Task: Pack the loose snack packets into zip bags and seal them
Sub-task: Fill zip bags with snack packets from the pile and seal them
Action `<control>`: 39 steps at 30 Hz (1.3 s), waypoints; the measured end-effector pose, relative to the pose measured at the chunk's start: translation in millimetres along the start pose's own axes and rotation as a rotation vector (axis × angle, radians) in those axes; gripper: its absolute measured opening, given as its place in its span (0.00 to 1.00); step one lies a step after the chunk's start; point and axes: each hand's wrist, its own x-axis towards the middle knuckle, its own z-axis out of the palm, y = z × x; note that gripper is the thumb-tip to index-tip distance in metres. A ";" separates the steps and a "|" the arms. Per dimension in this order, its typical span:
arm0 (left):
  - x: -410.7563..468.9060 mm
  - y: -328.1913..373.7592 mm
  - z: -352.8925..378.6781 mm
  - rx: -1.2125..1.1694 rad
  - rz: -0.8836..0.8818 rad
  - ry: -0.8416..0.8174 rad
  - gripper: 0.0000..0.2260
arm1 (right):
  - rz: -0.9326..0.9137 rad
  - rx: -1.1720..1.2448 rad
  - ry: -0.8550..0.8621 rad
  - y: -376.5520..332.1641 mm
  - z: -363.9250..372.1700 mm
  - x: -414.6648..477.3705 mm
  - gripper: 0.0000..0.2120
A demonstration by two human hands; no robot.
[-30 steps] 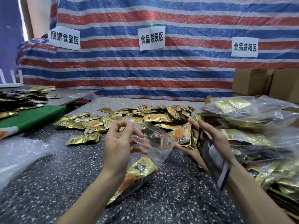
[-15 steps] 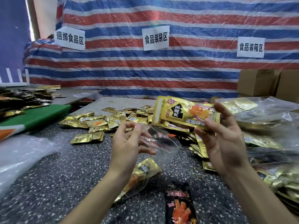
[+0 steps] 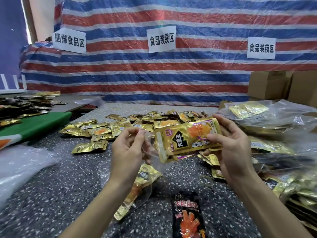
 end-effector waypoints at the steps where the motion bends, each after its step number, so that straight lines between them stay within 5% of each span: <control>1: 0.2 -0.1 -0.1 0.016 0.001 -0.002 0.05 | -0.016 -0.002 -0.007 0.4 1.7 -1.3 0.23; 8: 1.1 -2.0 -0.9 0.022 -0.043 -0.021 0.05 | -0.143 0.050 0.023 -2.4 8.4 -6.9 0.24; 21: -3.3 3.6 10.1 -0.136 -0.083 -0.118 0.11 | 0.053 -0.628 -0.401 15.3 30.5 -20.1 0.30; 23: 0.2 6.6 7.7 -0.191 -0.092 -0.094 0.11 | 0.121 -0.671 -0.458 15.4 31.2 -20.7 0.37; 27: 2.8 9.2 5.7 -0.333 -0.113 -0.089 0.09 | 0.310 -0.449 -0.612 21.9 30.3 -27.6 0.37; 30: 0.0 8.7 7.6 -0.301 -0.136 -0.154 0.10 | 0.220 -0.412 -0.502 29.9 38.0 -30.6 0.29; 33: 2.2 12.1 4.6 -0.172 -0.050 -0.186 0.11 | 0.129 -0.341 -0.378 29.7 36.9 -27.0 0.27; 37: 11.5 10.8 -4.7 0.199 0.208 0.074 0.08 | 0.107 -0.090 -0.277 23.5 30.6 -20.6 0.34; 39: 15.5 10.4 -10.3 0.284 0.149 -0.014 0.12 | 0.090 -0.052 -0.260 20.4 30.6 -19.4 0.32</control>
